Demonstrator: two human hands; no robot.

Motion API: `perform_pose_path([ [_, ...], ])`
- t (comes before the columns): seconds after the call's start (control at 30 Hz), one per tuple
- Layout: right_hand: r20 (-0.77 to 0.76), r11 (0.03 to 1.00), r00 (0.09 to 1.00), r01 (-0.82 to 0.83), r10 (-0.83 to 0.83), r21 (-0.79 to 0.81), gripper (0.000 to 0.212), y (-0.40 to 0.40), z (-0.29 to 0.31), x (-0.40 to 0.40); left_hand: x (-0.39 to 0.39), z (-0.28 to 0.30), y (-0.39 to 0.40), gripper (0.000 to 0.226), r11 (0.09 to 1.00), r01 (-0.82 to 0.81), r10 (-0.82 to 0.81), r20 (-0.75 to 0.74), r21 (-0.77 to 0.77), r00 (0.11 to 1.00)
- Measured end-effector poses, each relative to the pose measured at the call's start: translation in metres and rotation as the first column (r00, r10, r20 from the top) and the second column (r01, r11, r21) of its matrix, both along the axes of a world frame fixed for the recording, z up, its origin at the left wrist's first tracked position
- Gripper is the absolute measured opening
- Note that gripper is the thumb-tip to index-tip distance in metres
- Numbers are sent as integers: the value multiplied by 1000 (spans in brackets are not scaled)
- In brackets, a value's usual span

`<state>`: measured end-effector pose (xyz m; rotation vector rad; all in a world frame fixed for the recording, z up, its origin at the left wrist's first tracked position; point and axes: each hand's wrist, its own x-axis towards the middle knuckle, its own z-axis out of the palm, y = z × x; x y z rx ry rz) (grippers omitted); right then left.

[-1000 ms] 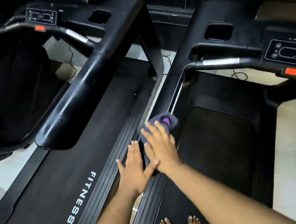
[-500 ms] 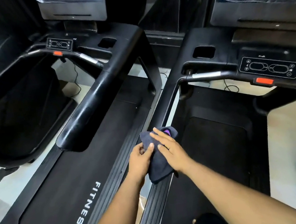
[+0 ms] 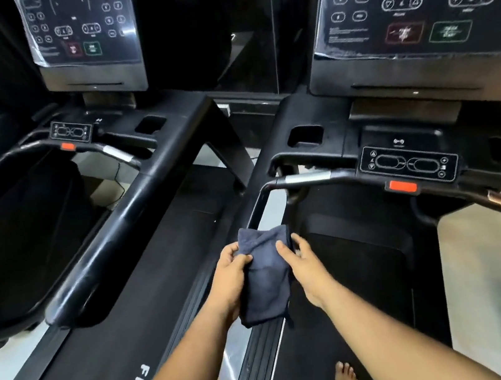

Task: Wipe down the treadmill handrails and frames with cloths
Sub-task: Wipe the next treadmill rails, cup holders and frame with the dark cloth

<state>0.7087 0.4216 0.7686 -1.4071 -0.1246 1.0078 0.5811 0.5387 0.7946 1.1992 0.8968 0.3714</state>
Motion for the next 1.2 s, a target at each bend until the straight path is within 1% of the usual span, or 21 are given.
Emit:
perform_pose_path([
  [0.07, -89, 994, 995, 62, -54, 90, 79, -2, -5, 28, 26, -3, 2, 27, 1000, 17, -17, 17, -14, 1000],
  [0.13, -81, 987, 993, 94, -84, 131, 70, -3, -7, 54, 49, -8, 3, 32, 999, 38, -38, 20, 10, 999],
  [0.17, -18, 989, 995, 96, -94, 111, 63, -2, -7, 63, 55, -10, 4, 37, 998, 44, -44, 1, 47, 999],
  [0.23, 191, 997, 978, 78, -79, 14, 50, 2, -6, 80, 71, -14, 4, 40, 984, 32, -17, -86, 177, 996],
  [0.3, 382, 995, 923, 81, -51, -63, 47, 8, -4, 94, 84, -14, 9, 32, 953, 28, 22, -161, 302, 987],
  [0.37, 509, 989, 860, 105, -35, -109, 49, 15, 0, 106, 97, -10, 17, 25, 911, 49, 45, -219, 409, 975],
  [0.5, 659, 966, 751, 145, 33, -214, 61, 33, 12, 121, 120, 3, 38, 16, 829, 141, 59, -335, 541, 940],
  [0.57, 690, 957, 724, 182, 25, -225, 66, 49, 19, 133, 136, 5, 55, 15, 828, 130, 68, -329, 545, 942],
  [0.63, 729, 942, 684, 231, 21, -244, 68, 65, 27, 146, 153, 4, 70, 15, 851, 102, 52, -276, 516, 960],
  [0.7, 784, 903, 621, 322, 26, -285, 71, 82, 32, 160, 174, 2, 89, 15, 861, 108, 14, -235, 497, 972],
  [0.73, 825, 866, 563, 390, 46, -314, 72, 90, 34, 165, 184, 0, 98, 16, 859, 124, -6, -232, 497, 973],
  [0.8, 904, 798, 399, 489, 154, -352, 75, 108, 33, 171, 205, -9, 116, 17, 842, 165, -37, -250, 515, 968],
  [0.83, 916, 799, 311, 465, 255, -380, 75, 116, 29, 171, 213, -14, 124, 18, 809, 192, -41, -272, 555, 961],
  [0.87, 895, 806, 225, 389, 386, -446, 75, 125, 21, 171, 219, -22, 133, 21, 751, 232, -40, -309, 618, 950],
  [0.9, 837, 787, 140, 287, 529, -546, 75, 132, 9, 168, 222, -31, 139, 23, 667, 293, -35, -364, 685, 931],
  [0.93, 748, 728, 76, 184, 660, -661, 79, 137, -4, 164, 222, -42, 146, 27, 587, 356, -28, -422, 727, 906],
  [0.97, 655, 649, 33, 110, 755, -753, 85, 138, -17, 161, 218, -51, 151, 32, 542, 397, -21, -461, 741, 887],
  [1.03, 542, 541, -20, 92, 840, -836, 99, 141, -35, 162, 207, -69, 156, 45, 553, 423, -56, -474, 718, 879],
  [1.1, 487, 489, -53, 164, 872, -857, 108, 158, -37, 173, 198, -83, 156, 58, 517, 463, -132, -468, 720, 874],
  [1.17, 453, 451, -44, 215, 890, -866, 102, 180, -30, 192, 193, -91, 151, 69, 440, 538, -188, -512, 719, 838],
  [1.2, 436, 433, -35, 218, 899, -875, 95, 189, -27, 201, 193, -93, 150, 73, 429, 567, -203, -537, 703, 819],
])
